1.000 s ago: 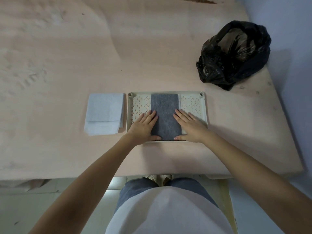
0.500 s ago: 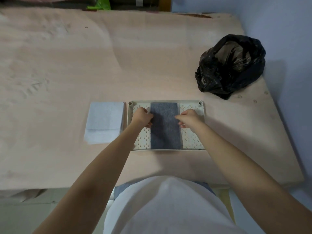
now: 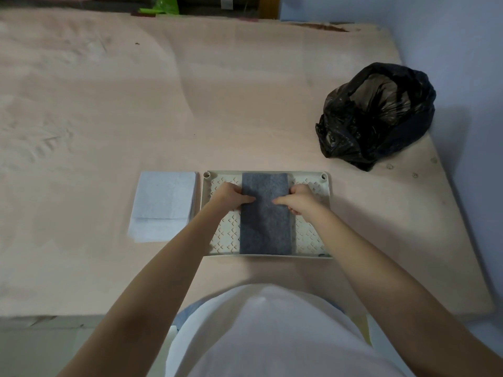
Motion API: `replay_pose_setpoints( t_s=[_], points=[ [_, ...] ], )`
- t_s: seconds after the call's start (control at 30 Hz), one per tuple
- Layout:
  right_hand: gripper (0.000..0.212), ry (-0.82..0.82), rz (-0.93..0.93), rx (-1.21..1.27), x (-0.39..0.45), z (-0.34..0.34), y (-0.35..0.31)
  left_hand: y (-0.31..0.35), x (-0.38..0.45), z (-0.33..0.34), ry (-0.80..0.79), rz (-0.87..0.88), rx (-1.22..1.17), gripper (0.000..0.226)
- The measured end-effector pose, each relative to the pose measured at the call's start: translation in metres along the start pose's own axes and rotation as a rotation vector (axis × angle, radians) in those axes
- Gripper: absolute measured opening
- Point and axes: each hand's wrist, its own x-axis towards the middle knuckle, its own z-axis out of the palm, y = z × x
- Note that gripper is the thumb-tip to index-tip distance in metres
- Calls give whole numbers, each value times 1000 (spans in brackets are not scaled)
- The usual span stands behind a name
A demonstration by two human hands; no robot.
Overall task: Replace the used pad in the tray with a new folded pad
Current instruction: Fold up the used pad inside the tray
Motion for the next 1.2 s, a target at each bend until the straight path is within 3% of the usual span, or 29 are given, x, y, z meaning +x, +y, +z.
replay_pose_setpoints(
  t_s=[0.23, 0.43, 0.5, 0.57, 0.67, 0.73, 0.9, 1.1, 1.2],
  points=[
    [28, -95, 37, 152, -7, -10, 1, 2, -16, -11, -284, -123, -452, 3],
    [5, -4, 73, 240, -5, -17, 3, -7, -21, -13, -435, -239, -726, 35],
    [18, 20, 152, 351, -6, -20, 2, -10, -20, -14, -461, -262, -801, 45],
    [43, -75, 249, 461, -12, -23, -2, -12, -18, -14, -456, -276, -856, 54],
    [78, -329, 306, 571, -22, -25, -7, -13, -17, -11, -406, -271, -897, 60],
    [87, -408, 304, 618, -25, -25, -12, -10, -17, -9, -368, -268, -889, 58],
    [85, -425, 281, 654, -21, -25, -19, -1, -17, -5, -286, -216, -782, 49],
    [78, -449, 248, 734, -12, -27, -10, 1, -14, -14, -317, -239, -766, 46],
    [62, -416, 246, 655, -11, -27, -8, 3, -13, -14, -316, -245, -715, 54]
  ],
)
